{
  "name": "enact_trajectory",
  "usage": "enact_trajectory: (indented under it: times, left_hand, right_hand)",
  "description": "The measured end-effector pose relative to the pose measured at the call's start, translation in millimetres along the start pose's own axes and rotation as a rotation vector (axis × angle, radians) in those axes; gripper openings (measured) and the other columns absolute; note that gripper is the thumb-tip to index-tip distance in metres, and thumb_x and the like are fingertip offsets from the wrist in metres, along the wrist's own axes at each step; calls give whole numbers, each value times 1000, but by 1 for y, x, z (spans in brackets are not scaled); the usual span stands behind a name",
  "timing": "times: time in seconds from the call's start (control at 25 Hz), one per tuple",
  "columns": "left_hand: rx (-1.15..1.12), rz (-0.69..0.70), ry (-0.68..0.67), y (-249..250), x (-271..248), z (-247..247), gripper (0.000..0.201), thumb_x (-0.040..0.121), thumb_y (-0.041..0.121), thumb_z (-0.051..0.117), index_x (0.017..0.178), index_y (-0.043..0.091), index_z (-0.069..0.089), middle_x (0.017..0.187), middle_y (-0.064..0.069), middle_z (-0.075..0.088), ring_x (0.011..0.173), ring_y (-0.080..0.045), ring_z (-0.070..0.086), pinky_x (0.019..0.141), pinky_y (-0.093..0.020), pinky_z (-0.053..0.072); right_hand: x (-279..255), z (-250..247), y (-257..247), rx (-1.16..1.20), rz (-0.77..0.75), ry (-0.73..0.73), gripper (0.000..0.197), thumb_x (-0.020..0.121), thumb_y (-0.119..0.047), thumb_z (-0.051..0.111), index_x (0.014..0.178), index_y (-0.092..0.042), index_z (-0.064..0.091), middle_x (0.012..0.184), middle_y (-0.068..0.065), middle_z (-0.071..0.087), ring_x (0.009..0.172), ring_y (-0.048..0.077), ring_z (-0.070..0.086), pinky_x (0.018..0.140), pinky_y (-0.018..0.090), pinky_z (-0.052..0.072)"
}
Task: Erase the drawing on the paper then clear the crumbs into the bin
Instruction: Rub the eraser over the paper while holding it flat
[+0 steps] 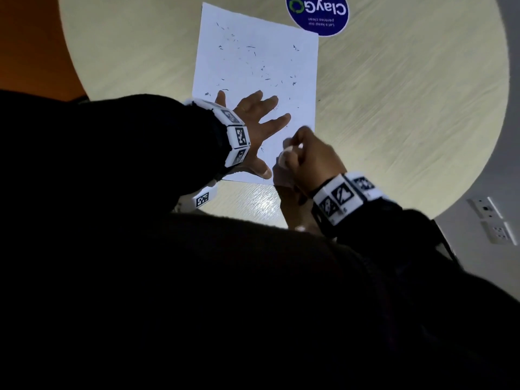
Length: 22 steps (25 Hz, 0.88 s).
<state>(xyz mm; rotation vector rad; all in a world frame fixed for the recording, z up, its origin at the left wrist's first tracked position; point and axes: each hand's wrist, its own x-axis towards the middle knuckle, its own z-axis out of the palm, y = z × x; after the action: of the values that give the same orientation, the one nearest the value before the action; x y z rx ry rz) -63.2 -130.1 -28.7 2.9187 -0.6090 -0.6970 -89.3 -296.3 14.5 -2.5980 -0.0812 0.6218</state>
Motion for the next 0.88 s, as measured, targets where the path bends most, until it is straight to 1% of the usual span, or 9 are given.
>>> enact_trajectory:
  times: [0.04, 0.08, 0.24, 0.32, 0.4, 0.52, 0.56, 0.72, 0.88]
  left_hand:
    - [1, -3, 2, 0, 0, 0, 111, 70, 76, 58, 151, 39, -8, 160, 4, -17, 146, -19, -16, 108, -69, 2]
    - [2, -4, 2, 0, 0, 0, 111, 70, 76, 58, 151, 39, -8, 160, 4, -17, 146, -19, -16, 108, -69, 2]
    - [1, 1, 5, 1, 0, 0, 110, 70, 76, 57, 151, 38, -8, 160, 5, -17, 146, -19, -16, 109, -69, 3]
    - [-1, -4, 9, 0, 0, 1, 110, 71, 75, 58, 151, 39, -8, 160, 5, -17, 146, -19, -16, 109, -70, 3]
    - [4, 0, 8, -1, 0, 2, 110, 70, 76, 56, 150, 39, -9, 160, 4, -18, 146, -19, -16, 108, -70, 3]
    - [27, 2, 4, 0, 0, 1, 110, 71, 77, 54, 150, 38, -11, 159, 4, -19, 146, -20, -17, 109, -69, 2]
    - [26, 3, 8, 0, 1, 1, 110, 71, 78, 54, 150, 38, -11, 159, 4, -19, 146, -20, -16, 109, -69, 2]
    - [13, 7, 27, -2, 0, 3, 111, 68, 80, 53, 150, 39, -10, 160, 4, -17, 146, -20, -16, 107, -69, 2]
    - [7, -1, 38, 1, 0, 3, 110, 69, 78, 55, 150, 39, -8, 160, 5, -17, 146, -19, -15, 108, -69, 3]
  right_hand:
    - [-9, 4, 0, -13, -17, -43, 11, 92, -23, 46, 102, -21, 44, 92, -2, 59, 81, 22, 55, 70, 28, 38]
    - [-10, 4, 1, -27, -19, -43, 12, 92, -23, 46, 104, -21, 44, 90, -3, 56, 79, 22, 52, 70, 28, 36]
    - [9, -9, -4, -36, 19, 86, 22, 91, -24, 47, 112, -16, 49, 92, -1, 59, 78, 21, 50, 69, 26, 33]
    - [-3, -2, -1, -84, -35, 34, 22, 93, -25, 47, 113, -15, 47, 87, -5, 53, 76, 20, 49, 68, 26, 32]
    - [-14, -1, 0, -93, -49, -22, 23, 93, -25, 47, 114, -15, 47, 90, -7, 51, 77, 19, 48, 69, 26, 32]
    - [3, -15, -3, -32, 22, 81, 24, 91, -22, 49, 114, -15, 50, 89, -4, 52, 78, 21, 49, 69, 26, 33]
    - [4, -16, -3, -42, 30, 90, 24, 91, -22, 48, 114, -14, 49, 87, -3, 52, 77, 21, 49, 68, 26, 32]
    - [-18, -3, -2, -121, -54, -44, 22, 94, -23, 46, 113, -13, 47, 86, -5, 48, 77, 22, 49, 69, 29, 36]
    - [2, -16, -6, -120, -7, 48, 24, 92, -21, 47, 115, -14, 49, 87, -3, 51, 81, 22, 51, 68, 28, 35]
